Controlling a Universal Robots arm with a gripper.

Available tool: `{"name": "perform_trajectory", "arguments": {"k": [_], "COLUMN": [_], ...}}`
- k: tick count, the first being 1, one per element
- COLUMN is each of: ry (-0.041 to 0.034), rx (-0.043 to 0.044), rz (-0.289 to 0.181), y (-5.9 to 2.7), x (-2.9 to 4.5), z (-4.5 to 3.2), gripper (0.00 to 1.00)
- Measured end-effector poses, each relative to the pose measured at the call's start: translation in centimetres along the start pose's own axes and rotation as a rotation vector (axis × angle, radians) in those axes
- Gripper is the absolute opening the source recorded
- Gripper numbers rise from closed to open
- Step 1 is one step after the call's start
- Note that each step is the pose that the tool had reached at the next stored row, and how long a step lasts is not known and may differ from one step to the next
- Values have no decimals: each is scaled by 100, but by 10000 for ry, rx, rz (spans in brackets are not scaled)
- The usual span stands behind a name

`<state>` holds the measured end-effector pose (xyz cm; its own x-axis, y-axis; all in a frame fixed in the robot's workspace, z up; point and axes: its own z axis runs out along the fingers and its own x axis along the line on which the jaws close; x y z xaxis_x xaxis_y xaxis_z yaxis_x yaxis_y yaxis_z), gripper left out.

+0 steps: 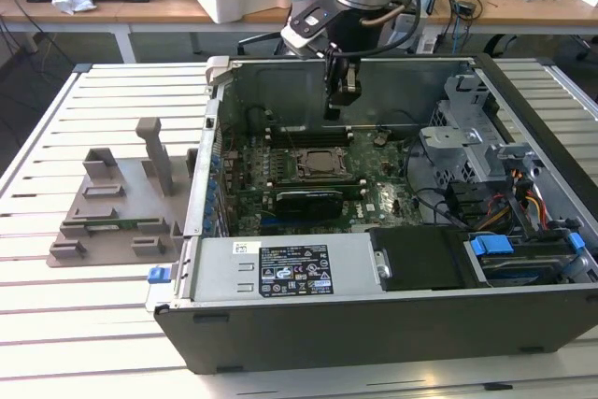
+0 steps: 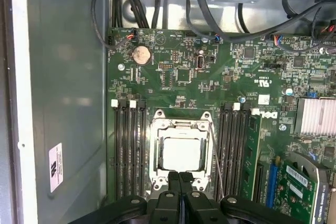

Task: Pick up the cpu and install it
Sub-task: 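Install the first cpu locking lever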

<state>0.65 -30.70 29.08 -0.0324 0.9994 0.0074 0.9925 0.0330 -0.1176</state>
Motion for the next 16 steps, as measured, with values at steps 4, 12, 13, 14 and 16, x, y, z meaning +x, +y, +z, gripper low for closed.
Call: {"name": "perform_trajectory", "arguments": {"k": [4,12,13,14,16], "ry": [-128,-345,-370,-391,-505], "rx": [9,23,24,26,34], "rz": [-1146,-2981,-3197,-3371,-4347], "y": [0,0,0,0,0], "x": [0,0,0,0,0], "z": [0,1,1,1,0], "gripper": [11,11,11,11,11]}}
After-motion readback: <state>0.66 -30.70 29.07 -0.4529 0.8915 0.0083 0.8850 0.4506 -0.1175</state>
